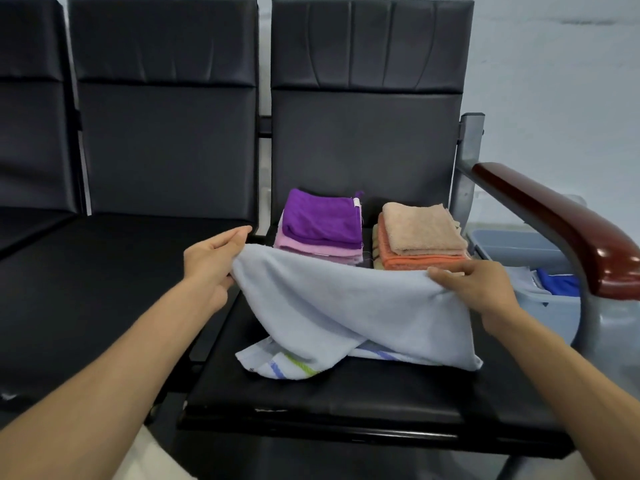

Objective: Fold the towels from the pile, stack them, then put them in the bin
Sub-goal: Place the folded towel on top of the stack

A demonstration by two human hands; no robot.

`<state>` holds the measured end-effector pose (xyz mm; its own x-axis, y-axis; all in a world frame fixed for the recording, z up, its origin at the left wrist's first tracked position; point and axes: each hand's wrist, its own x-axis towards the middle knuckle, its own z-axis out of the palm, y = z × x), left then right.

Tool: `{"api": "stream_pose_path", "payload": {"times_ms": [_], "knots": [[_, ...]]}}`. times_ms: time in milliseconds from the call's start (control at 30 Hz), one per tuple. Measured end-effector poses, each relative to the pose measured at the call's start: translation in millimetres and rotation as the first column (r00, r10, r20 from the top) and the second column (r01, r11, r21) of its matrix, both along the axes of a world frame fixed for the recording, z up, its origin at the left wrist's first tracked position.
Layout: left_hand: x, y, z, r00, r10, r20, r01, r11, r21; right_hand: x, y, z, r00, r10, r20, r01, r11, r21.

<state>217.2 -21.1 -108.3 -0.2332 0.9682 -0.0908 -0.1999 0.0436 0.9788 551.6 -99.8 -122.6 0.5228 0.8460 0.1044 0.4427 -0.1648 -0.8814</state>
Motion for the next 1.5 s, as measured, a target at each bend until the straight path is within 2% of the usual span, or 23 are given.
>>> {"api": "stream_pose_path", "payload": {"times_ms": [67,133,233,300,400,533,600,733,900,1033,1233,1500], "knots": [[4,-6,1,0.991,-0.045,0.123,0.045,0.999,-0.003,0,-1,3,0.948,0.05,-0.315,-0.031,0.997,0.066],[11,-15,2,0.976,-0.121,0.182,0.127,0.992,-0.02,-1,-4,10,0.864,0.121,-0.489,-0.074,0.991,0.114],[19,-22,7,0.974,-0.185,0.129,0.192,0.98,-0.044,-5,-10,25,0.757,0.215,-0.617,-0.167,0.977,0.135],[23,-23,21,0.98,-0.185,0.071,0.187,0.982,-0.016,-7,-13,35,0.738,0.236,-0.632,-0.21,0.971,0.117],[25,-24,54,0.982,-0.184,-0.048,0.187,0.98,0.067,-10,-13,57,0.773,0.217,-0.596,-0.185,0.976,0.115],[24,-33,115,0.968,-0.243,-0.068,0.251,0.956,0.153,-14,-13,101,0.812,0.211,-0.544,-0.1,0.969,0.226],[23,-39,143,0.962,-0.225,-0.156,0.254,0.947,0.199,-17,-14,125,0.841,0.202,-0.502,-0.05,0.953,0.299],[18,-59,196,0.925,-0.033,-0.377,0.185,0.909,0.374,-22,-32,177,0.882,0.165,-0.44,0.041,0.905,0.423],[0,-79,240,0.862,0.145,-0.486,0.134,0.859,0.493,-21,-64,217,0.931,0.169,-0.323,0.022,0.858,0.513],[-16,-86,262,0.764,0.244,-0.597,0.143,0.839,0.525,-15,-82,242,0.975,0.142,-0.17,-0.026,0.835,0.549],[-14,-98,273,0.784,0.229,-0.577,0.138,0.842,0.522,-12,-92,263,0.993,-0.017,0.121,-0.049,0.85,0.524],[-16,-99,272,0.791,0.25,-0.558,0.094,0.853,0.514,-11,-100,268,0.974,-0.137,0.181,0.03,0.868,0.495]]}}
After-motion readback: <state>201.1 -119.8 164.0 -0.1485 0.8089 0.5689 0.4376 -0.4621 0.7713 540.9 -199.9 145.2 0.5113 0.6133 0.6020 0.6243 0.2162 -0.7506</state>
